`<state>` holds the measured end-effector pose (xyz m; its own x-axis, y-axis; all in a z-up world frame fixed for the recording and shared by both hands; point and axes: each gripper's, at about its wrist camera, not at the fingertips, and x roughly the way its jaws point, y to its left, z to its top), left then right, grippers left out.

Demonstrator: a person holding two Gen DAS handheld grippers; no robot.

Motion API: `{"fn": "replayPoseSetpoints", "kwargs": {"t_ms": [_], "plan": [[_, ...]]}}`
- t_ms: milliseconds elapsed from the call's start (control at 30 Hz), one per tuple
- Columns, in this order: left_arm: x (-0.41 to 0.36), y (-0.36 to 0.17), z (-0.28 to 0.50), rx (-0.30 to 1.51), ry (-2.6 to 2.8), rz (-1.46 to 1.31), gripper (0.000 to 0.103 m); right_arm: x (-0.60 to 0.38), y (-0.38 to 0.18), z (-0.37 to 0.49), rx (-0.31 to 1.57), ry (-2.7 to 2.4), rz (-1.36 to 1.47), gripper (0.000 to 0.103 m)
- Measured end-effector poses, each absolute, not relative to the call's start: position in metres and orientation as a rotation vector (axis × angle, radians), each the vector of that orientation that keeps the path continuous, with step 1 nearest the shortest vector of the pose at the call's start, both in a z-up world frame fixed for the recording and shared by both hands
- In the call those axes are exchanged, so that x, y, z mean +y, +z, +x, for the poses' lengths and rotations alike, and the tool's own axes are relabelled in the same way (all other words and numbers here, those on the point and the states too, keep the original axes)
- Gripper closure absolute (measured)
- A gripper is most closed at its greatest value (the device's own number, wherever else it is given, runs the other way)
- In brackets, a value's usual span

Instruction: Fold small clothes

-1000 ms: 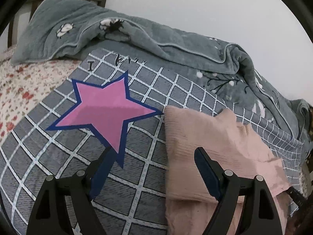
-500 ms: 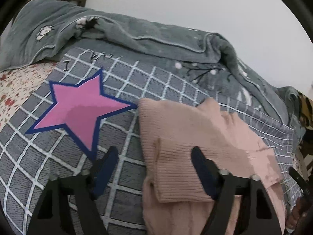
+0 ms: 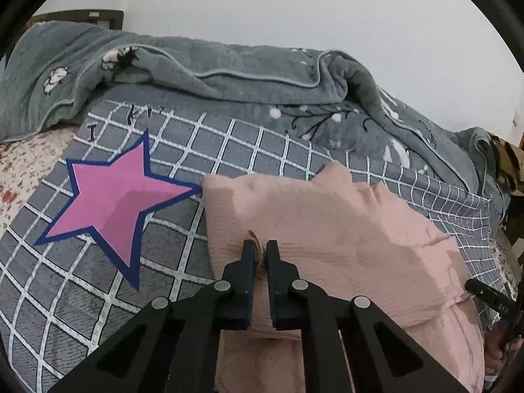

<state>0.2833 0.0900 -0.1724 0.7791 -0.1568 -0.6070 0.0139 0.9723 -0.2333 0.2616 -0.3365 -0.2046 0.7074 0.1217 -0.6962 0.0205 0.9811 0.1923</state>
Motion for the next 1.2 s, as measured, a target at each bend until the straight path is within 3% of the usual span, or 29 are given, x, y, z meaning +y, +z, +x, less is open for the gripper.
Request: {"fn": "replayPoseSetpoints", "kwargs": {"t_ms": [233,567,633,767,900,1200], "plan": [[0.084,-0.132,0.281,0.548,-0.112,-0.218,0.097,-0.323,-0.165,0.249,0.598,0.069,0.113,0.046],[0.098,-0.180,0.302,0.720,-0.086,-0.290,0.098,-0.324,-0.201,0.275,0.773,0.013,0.119,0.045],[0.099,-0.185,0.301,0.738,-0.103,-0.302,0.092,-0.326,-0.205,0.277,0.798,0.019,0.136,0.044],[0.089,-0.188,0.293,0.731,-0.132,-0.262,0.070,-0.329,-0.207,0.276,0.794,0.012,0.160,0.044],[0.074,-0.184,0.280,0.703,-0.146,-0.183,0.029,-0.325,-0.205,0.270,0.775,0.018,0.149,0.044],[0.095,-0.188,0.254,0.703,-0.104,-0.261,0.029,-0.329,-0.184,0.241,0.666,0.039,0.175,0.044]]}}
